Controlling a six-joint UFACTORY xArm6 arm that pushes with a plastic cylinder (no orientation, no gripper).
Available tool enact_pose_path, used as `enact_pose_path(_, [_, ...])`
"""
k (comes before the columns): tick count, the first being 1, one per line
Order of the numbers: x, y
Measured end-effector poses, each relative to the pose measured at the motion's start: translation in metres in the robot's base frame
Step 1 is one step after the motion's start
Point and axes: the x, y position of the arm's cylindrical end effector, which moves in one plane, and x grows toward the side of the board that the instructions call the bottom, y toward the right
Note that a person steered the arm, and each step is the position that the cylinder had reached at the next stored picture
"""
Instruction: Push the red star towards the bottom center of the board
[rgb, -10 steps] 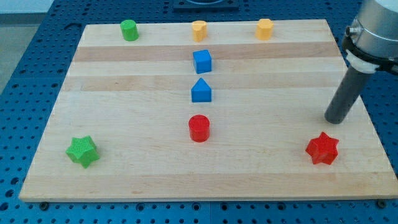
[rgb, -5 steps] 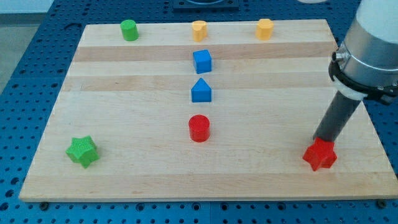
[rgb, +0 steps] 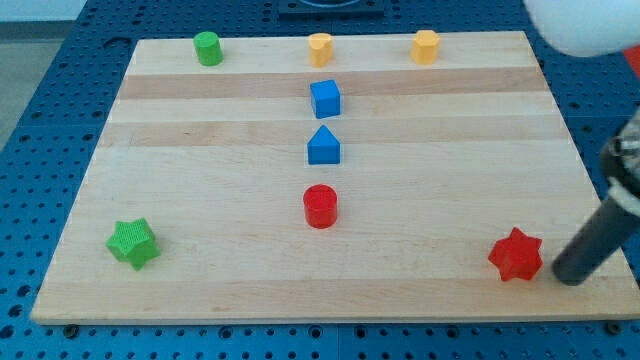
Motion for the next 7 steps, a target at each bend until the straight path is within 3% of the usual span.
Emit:
enact_pose_path(2, [-0.029,-0.061])
enact_pose_path(5, [-0.059,-0.057])
enact_pose_path(7, [-0.031,-0.139])
